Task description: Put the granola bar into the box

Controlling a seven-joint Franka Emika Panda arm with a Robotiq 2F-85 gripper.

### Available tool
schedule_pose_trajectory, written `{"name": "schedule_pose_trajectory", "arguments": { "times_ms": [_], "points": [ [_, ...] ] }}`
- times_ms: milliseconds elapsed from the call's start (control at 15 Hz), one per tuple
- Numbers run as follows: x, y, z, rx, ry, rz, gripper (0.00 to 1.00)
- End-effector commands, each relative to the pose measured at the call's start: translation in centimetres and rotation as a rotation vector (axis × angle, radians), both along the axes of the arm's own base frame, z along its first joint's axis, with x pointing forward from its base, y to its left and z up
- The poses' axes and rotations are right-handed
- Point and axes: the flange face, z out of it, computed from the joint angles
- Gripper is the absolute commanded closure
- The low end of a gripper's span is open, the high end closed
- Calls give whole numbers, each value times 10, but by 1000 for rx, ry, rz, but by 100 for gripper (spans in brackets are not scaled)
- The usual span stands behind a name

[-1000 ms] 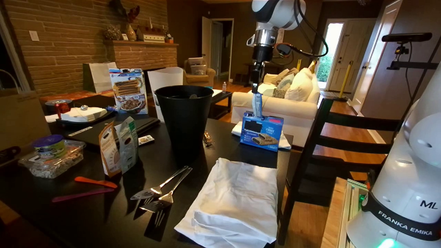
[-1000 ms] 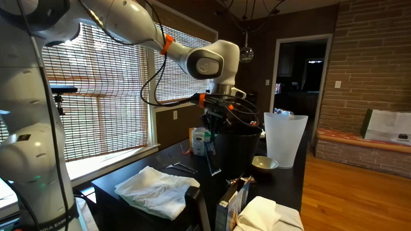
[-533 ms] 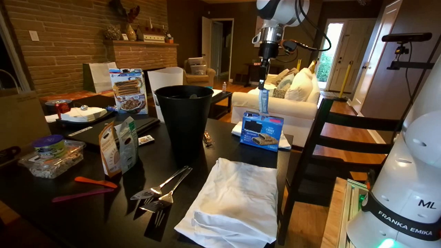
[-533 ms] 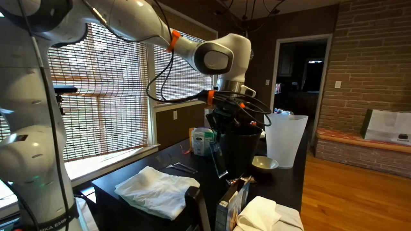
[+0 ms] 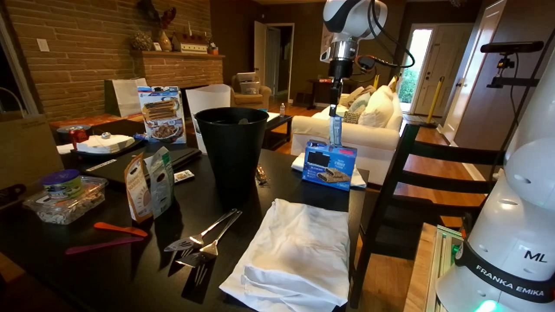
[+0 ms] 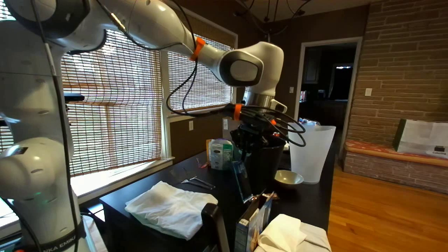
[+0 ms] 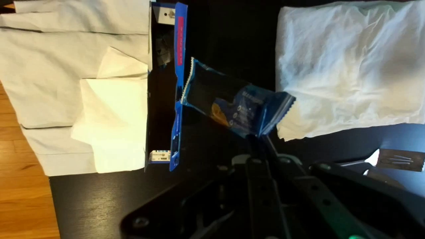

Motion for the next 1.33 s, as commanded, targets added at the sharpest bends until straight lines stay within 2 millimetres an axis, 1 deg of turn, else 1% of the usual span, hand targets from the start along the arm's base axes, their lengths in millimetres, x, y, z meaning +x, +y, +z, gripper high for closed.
{"name": "schedule_pose_trajectory", "arguments": {
  "times_ms": [0,400,667,733,933,1267],
  "points": [
    [2,-17,1,15,17,23,100],
    [1,-32,-1,16,37,24,100],
    [0,-37,-7,34,85,16,100],
    [-2,-30,-9,26,58,2,99],
    [-1,-33,-12,32,72,-1,99],
    [-1,-33,-10,32,72,0,99]
  ]
}}
